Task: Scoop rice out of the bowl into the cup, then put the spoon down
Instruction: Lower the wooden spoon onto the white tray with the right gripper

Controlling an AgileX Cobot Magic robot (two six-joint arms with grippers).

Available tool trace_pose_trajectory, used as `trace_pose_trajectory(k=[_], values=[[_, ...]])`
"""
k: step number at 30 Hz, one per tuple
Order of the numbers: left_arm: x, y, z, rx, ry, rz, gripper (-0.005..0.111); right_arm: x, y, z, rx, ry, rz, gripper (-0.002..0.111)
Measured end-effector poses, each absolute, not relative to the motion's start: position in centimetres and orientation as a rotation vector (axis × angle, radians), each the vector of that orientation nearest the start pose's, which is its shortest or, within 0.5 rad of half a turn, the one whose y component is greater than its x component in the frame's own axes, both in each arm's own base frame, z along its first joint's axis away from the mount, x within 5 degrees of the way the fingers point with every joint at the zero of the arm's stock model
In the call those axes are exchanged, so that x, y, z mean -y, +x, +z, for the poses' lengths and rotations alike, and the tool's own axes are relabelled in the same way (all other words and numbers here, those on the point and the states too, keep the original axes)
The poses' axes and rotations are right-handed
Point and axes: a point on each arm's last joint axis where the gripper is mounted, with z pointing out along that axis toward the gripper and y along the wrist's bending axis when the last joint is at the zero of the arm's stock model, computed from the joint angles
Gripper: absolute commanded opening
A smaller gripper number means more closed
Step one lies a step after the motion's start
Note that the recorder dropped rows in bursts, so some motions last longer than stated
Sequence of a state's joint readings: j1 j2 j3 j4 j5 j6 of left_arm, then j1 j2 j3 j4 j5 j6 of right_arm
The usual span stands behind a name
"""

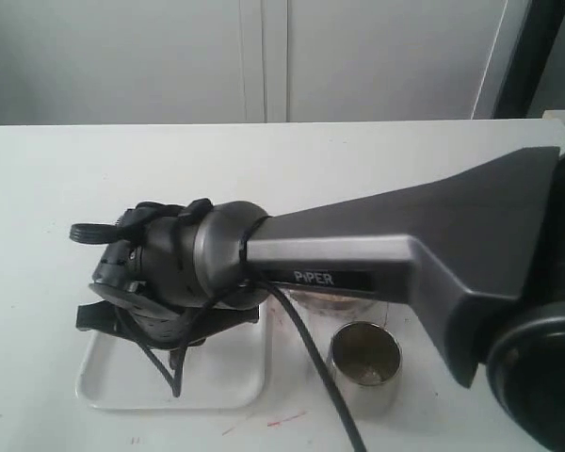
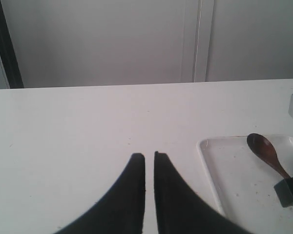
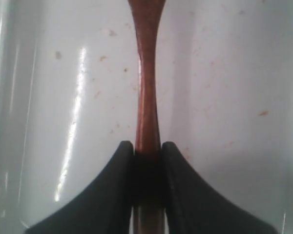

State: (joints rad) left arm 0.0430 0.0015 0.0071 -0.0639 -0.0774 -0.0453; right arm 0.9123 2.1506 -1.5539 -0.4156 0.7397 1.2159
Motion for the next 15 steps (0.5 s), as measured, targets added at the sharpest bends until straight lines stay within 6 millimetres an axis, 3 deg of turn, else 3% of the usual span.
trace_pose_trajectory(k=[15], values=[[-0.3,5.6,21.8,-1.411,-0.112,-0.051,0.014,-33.3,30.6,14.6,-2.661,0.092,0.146,0.000]])
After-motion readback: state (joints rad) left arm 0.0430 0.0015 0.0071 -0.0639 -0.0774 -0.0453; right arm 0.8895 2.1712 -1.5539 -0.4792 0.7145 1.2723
